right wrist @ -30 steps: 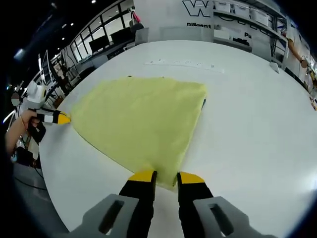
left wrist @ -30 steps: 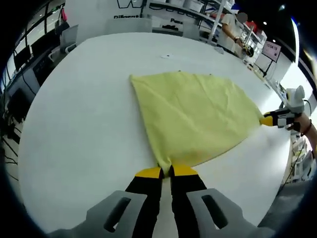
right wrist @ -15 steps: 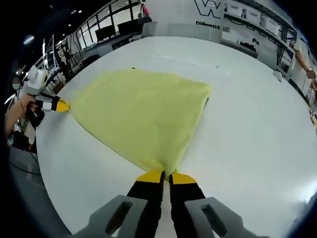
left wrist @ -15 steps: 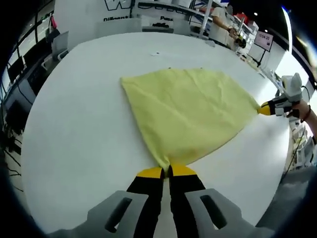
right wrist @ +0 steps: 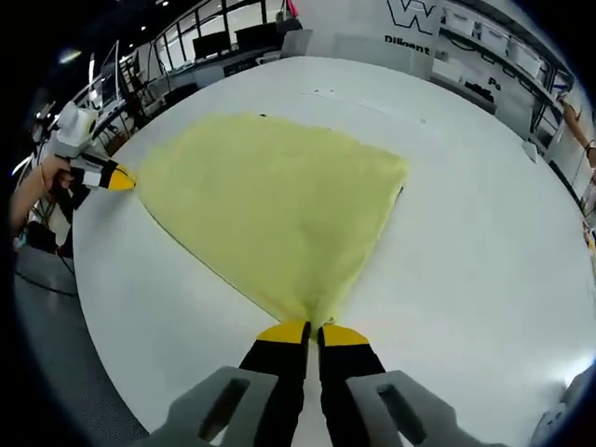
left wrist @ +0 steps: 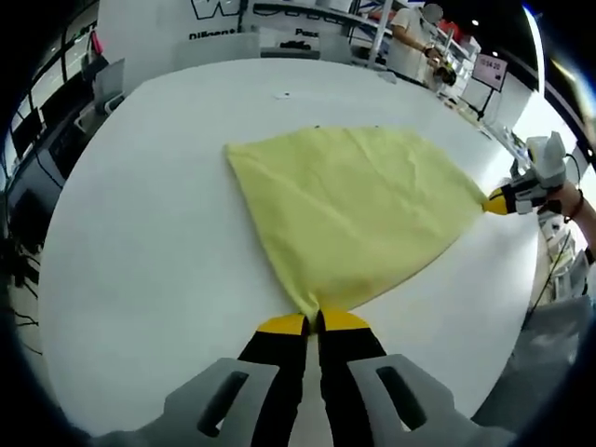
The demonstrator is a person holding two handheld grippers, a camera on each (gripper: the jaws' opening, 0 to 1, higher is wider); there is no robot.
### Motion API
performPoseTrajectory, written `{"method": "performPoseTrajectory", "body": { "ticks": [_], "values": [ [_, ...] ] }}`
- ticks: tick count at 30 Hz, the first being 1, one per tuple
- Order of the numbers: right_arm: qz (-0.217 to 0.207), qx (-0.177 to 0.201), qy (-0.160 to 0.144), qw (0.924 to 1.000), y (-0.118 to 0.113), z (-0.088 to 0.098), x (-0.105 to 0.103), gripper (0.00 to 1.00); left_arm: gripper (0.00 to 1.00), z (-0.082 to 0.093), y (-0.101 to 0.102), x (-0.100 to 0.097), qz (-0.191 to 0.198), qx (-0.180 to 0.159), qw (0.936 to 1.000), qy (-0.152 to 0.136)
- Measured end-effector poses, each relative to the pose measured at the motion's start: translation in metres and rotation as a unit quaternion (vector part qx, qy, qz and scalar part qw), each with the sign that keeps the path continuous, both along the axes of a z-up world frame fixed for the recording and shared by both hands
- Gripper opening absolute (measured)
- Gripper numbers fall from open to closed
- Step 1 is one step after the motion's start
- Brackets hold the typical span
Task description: Fold the garment on the visible template until the final outline fits inside the template.
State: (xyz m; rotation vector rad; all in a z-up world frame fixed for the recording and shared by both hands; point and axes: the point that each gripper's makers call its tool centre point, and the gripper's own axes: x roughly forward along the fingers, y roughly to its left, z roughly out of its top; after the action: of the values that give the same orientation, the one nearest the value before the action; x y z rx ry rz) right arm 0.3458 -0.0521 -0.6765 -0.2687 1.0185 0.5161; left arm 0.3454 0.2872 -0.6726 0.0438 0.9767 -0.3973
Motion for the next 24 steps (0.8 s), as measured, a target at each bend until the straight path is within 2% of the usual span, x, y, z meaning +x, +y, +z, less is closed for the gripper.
{"method": "performPoseTrajectory", "body": {
  "ticks": [8,16,24],
  "values": [
    [-0.001,0.000,0.003,1.0000,-0.001,-0.001,-0.020,0.00,0.07,-0.002,0.003,-0.014,-0.001,-0.003,1.0000,0.005],
    [-0.004,0.000,0.003,1.0000,-0.003,-0.003,-0.033,0.00,0.07,-0.005,0.001,-0.030,0.021,-0.018,0.9996,0.012],
    [-0.008,0.001,0.004,1.0000,-0.003,-0.002,-0.043,0.00,0.07,-0.004,0.000,-0.037,0.009,-0.001,0.9999,0.005]
  ]
}}
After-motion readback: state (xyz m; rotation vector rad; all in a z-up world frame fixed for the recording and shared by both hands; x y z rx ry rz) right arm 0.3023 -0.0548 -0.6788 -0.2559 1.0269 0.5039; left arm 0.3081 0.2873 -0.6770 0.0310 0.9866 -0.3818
